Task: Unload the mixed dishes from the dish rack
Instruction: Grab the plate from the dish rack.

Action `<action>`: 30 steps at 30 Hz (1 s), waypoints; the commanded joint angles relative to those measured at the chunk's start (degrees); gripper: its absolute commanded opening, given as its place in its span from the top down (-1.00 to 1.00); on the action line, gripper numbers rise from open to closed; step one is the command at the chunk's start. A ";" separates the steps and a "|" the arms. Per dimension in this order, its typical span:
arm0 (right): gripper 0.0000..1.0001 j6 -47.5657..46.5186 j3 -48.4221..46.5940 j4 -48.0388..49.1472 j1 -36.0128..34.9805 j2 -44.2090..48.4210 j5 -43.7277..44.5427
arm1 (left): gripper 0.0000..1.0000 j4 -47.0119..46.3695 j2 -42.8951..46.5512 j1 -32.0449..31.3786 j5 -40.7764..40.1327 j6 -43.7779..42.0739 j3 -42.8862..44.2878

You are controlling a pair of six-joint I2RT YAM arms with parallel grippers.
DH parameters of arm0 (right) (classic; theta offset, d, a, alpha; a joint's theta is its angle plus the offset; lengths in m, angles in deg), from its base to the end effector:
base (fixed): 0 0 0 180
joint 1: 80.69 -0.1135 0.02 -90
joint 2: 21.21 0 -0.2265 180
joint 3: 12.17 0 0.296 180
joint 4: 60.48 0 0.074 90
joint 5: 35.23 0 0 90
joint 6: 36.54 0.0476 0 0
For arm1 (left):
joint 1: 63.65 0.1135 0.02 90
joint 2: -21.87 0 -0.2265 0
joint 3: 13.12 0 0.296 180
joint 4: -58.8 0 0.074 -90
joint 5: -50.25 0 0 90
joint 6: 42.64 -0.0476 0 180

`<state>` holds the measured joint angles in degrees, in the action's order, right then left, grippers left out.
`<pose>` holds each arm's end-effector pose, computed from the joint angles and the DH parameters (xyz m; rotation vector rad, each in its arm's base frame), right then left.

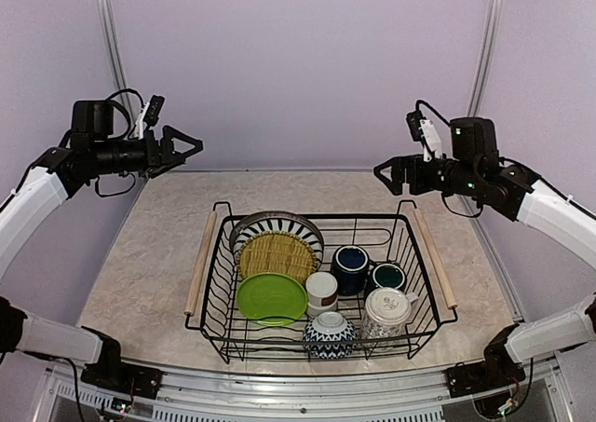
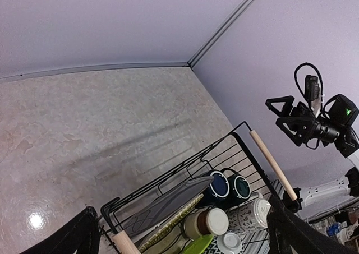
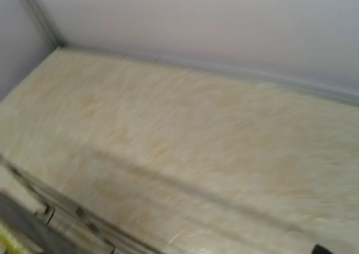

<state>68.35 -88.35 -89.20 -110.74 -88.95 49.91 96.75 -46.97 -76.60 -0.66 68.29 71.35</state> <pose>0.2931 0.1742 0.3245 -0.3176 1.9454 0.6018 0.3109 -0.1023 0.3623 0.3292 1.9887 -1.0490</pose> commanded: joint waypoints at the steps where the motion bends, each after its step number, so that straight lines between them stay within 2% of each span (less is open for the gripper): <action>1: -0.91 -5.15 -3.32 -0.14 -5.07 -6.49 -1.60 | -0.98 2.20 -1.70 -1.60 -2.03 -2.19 1.59; 5: -0.57 -12.66 -8.96 -2.03 -8.52 -15.07 -7.13 | -0.98 3.98 -3.62 -2.46 -3.95 -3.00 2.45; 10: -0.36 -22.02 -12.07 -2.90 -13.48 -22.21 -6.16 | -0.98 5.86 -5.45 -2.80 -3.71 -2.45 4.09; 13: -0.18 -23.69 -12.97 -2.18 -14.10 -24.25 -9.54 | -0.98 4.65 -5.27 -2.91 -5.20 -2.85 2.76; 17: -0.08 -25.74 -12.77 -1.29 -15.69 -25.51 -12.44 | -0.98 5.31 -6.35 -2.96 -4.41 -2.94 3.38; 20: -0.04 -26.34 -12.59 -0.66 -16.74 -26.54 -9.76 | -0.98 5.36 -6.86 -3.03 -4.53 -2.91 3.40; 25: 0.38 -27.80 -14.04 -0.15 -16.97 -28.13 -6.53 | -0.98 5.43 -6.19 -3.00 -4.72 -3.04 3.36; 30: 0.53 -29.94 -16.17 -0.49 -16.91 -30.08 -7.69 | -0.98 4.94 -5.47 -2.99 -4.65 -3.02 2.99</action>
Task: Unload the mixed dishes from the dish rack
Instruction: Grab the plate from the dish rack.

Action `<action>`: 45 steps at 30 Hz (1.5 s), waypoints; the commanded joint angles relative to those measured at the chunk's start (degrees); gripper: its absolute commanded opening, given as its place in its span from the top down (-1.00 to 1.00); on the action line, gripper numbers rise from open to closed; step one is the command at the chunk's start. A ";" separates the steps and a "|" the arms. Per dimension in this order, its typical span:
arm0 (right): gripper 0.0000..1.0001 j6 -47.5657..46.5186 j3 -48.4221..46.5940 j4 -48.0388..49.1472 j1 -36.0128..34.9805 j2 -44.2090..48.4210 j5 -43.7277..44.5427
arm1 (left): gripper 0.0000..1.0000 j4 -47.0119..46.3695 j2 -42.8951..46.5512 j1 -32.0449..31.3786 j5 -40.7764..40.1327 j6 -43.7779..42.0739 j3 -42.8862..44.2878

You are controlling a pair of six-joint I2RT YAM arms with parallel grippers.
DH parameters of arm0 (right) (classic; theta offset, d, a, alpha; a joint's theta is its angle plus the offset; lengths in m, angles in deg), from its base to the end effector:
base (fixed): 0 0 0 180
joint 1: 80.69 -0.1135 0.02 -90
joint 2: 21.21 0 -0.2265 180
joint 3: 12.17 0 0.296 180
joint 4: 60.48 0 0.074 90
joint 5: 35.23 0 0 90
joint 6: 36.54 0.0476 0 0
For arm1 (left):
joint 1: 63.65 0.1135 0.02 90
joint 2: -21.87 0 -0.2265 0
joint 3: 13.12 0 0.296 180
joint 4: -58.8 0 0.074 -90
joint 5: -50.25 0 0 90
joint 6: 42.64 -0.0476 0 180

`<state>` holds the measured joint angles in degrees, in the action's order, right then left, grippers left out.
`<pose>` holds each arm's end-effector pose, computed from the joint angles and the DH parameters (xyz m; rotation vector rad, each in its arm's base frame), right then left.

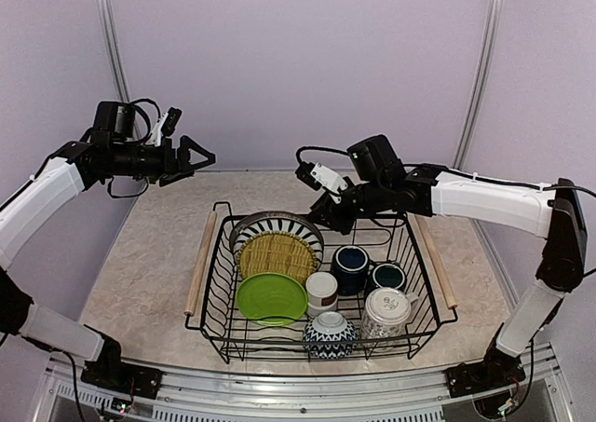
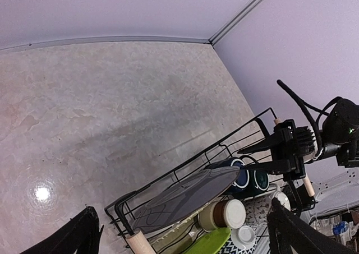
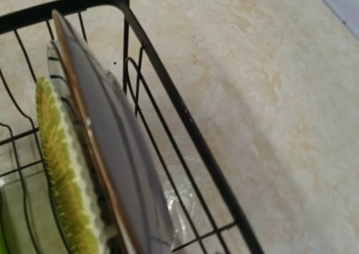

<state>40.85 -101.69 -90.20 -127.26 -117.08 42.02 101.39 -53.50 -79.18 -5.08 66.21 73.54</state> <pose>0.2912 0.3229 0.2352 -1.2161 1.8838 0.5718 0.3297 -0.1197 0.3318 0.3127 2.1445 -0.9912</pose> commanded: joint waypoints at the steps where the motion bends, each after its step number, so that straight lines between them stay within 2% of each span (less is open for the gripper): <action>1: 0.57 -2.94 -3.47 0.08 -0.40 -2.60 -0.04 | -0.98 0.31 0.94 -0.42 -0.12 -0.88 0.80; 13: 0.58 -4.76 -6.38 -3.29 -0.40 -5.84 1.51 | -0.98 0.35 0.20 -0.42 0.56 -0.10 1.05; 19: 0.54 -6.49 -5.93 -3.75 -0.41 -6.78 -0.78 | -0.98 0.12 0.10 -0.40 2.22 0.67 1.18; 32: 0.56 -11.49 -15.63 -11.86 0.10 -14.51 -8.76 | -0.98 -0.48 -0.91 -0.81 2.42 1.23 0.70; 45: 0.69 -15.40 -20.97 -18.43 0.67 -18.63 -13.79 | -0.98 -0.48 -1.26 -0.86 2.18 1.10 0.58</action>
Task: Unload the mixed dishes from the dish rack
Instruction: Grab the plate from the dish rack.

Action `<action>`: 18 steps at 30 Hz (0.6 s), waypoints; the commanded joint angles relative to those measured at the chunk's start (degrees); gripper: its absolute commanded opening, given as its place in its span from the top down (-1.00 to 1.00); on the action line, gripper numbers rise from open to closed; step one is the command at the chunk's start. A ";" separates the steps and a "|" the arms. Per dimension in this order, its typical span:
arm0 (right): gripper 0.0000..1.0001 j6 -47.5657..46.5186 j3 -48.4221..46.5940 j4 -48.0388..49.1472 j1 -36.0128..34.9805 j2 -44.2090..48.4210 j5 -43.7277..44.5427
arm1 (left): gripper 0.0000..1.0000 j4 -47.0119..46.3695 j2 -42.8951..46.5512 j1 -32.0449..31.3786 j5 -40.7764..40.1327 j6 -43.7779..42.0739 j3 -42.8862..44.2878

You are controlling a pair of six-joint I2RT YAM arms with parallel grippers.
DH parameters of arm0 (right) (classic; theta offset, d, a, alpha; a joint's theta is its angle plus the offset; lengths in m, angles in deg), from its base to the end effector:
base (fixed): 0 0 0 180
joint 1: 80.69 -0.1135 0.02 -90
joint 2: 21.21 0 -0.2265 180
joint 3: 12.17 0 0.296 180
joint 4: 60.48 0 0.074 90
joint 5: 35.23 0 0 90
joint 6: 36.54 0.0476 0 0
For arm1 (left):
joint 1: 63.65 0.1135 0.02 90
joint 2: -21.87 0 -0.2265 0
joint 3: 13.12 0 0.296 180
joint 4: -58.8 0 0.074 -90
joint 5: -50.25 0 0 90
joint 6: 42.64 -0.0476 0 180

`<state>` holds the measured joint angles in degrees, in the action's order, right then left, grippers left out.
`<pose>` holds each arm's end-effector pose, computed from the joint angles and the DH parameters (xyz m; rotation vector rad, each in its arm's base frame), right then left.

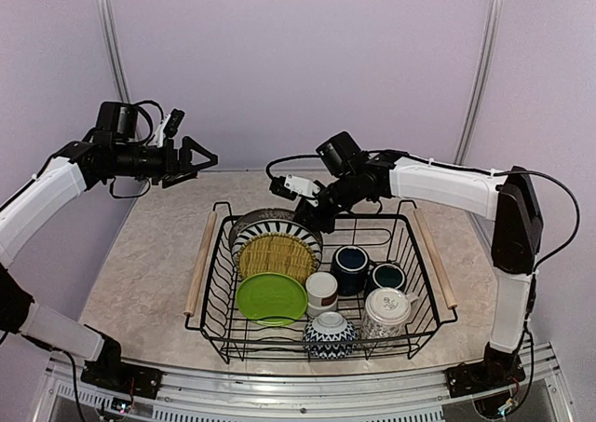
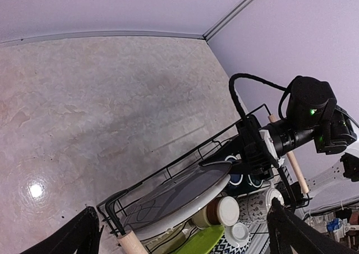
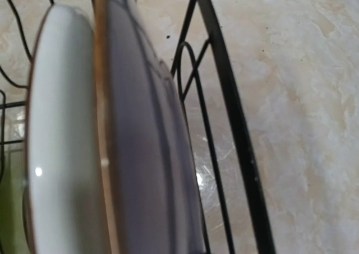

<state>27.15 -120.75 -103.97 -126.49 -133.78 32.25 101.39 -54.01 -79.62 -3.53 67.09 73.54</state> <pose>0.3229 0.3582 0.2151 -1.5646 1.8329 0.6297 0.3298 -0.1236 0.3293 0.3197 2.1561 -1.0334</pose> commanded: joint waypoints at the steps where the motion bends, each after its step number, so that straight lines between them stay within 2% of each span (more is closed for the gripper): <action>1: 0.71 -1.89 -2.05 -4.92 -0.08 -2.02 -4.23 | -0.98 -0.48 -0.76 -0.39 0.58 0.23 0.62; 10: 1.00 -1.74 -4.79 -6.86 -0.16 -1.79 -3.86 | -0.98 -0.48 -1.16 -0.50 0.42 0.23 0.54; 18: 1.00 -0.24 -2.05 -2.09 -0.77 3.47 1.25 | -0.98 -0.40 -1.12 -0.61 0.15 0.31 0.54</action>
<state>26.52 -124.05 -106.24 -126.08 -134.98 34.26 101.39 -54.82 -79.84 -3.55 67.09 73.54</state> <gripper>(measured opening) 0.085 0.990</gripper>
